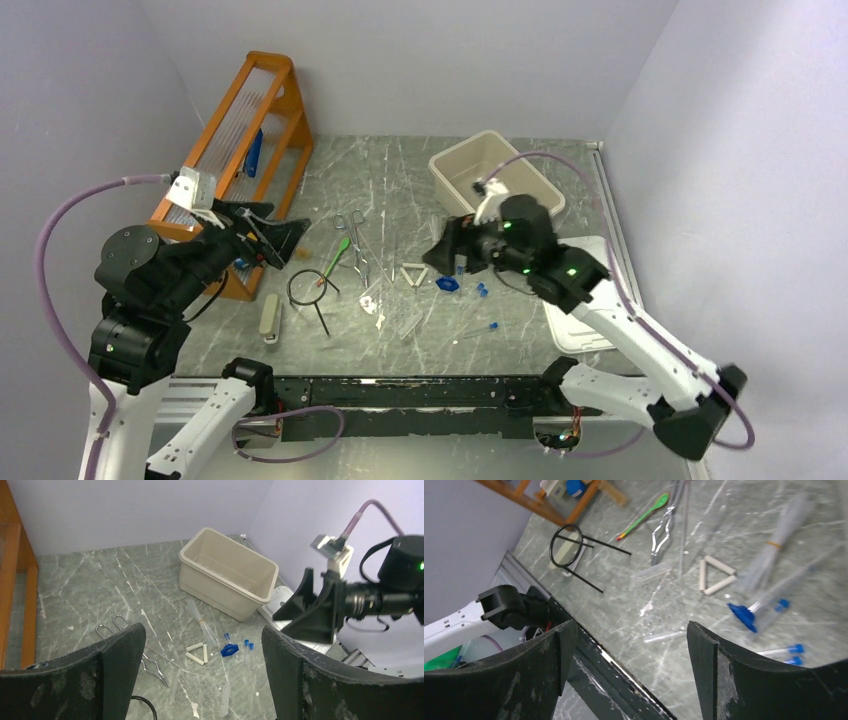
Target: Organize the chemistry lab equipment
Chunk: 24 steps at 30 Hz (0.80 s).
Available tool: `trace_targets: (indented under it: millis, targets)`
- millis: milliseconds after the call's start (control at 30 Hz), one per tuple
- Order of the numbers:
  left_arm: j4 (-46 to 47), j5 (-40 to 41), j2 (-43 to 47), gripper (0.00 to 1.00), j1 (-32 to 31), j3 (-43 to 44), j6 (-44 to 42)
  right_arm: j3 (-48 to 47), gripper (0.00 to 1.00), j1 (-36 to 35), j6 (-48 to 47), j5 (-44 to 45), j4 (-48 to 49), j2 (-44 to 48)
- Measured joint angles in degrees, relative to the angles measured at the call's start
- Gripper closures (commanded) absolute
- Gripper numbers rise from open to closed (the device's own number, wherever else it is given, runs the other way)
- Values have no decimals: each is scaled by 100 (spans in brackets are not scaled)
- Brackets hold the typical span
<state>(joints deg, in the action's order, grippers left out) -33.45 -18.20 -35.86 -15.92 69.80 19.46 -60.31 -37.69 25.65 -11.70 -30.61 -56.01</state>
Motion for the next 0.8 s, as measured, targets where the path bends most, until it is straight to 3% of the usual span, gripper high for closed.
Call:
trace_targets:
  millis: [133,300,533,800]
  targets:
    - [151,101,-98,12,0,-63,50,0,17,-1447,330,1067,538,-752]
    - [269,439,-144,12,-2,-76,22,-33,19,-2428,817,1821,1255,-2118]
    - [800,992,122,12,-4,-415,-251,-455,25,-2822,1488,1985,2197,-3759]
    - [1401,1598,422,12,-4,-935,-433,-1281,38,-2822,1980,2015,2697,-4675]
